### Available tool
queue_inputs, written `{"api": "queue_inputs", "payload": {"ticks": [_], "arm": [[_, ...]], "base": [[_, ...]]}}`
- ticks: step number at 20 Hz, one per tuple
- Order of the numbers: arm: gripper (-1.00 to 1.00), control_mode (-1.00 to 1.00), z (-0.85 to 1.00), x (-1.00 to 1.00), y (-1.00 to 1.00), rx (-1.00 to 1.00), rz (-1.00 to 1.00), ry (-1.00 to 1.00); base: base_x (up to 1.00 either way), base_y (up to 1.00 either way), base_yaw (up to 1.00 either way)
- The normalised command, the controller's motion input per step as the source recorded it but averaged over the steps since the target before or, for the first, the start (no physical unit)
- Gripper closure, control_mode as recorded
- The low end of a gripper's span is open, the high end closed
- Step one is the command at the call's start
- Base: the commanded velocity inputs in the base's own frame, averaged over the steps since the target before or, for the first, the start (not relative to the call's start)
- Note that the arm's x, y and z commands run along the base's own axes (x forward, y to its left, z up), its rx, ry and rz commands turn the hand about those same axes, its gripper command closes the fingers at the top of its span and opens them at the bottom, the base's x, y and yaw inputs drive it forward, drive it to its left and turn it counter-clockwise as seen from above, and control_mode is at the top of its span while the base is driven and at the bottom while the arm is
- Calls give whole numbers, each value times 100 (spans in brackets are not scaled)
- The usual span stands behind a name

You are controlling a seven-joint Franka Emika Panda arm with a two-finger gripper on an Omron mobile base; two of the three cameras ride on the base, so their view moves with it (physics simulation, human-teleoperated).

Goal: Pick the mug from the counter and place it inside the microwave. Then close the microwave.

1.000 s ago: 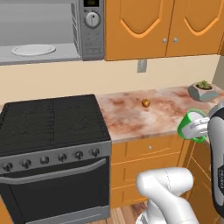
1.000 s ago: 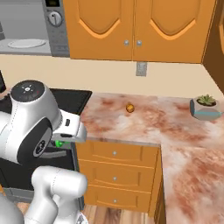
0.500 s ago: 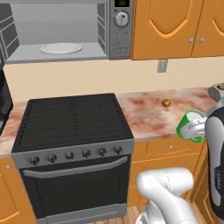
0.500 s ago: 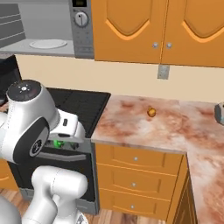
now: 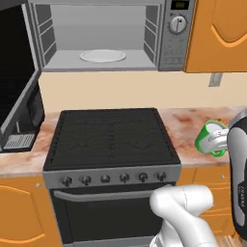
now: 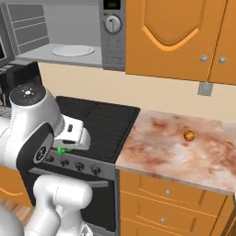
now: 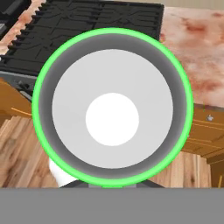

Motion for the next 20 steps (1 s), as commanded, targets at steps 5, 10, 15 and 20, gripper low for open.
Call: {"api": "queue_inputs", "payload": {"ticks": [5,10,15,20], "arm": [[100,100,0,0,0,0,0,0],[100,100,0,0,0,0,0,0],[100,100,0,0,0,0,0,0],[100,100,0,0,0,0,0,0]], "base": [[9,67,3],[12,52,0],[15,11,-10],[8,0,-21]]}}
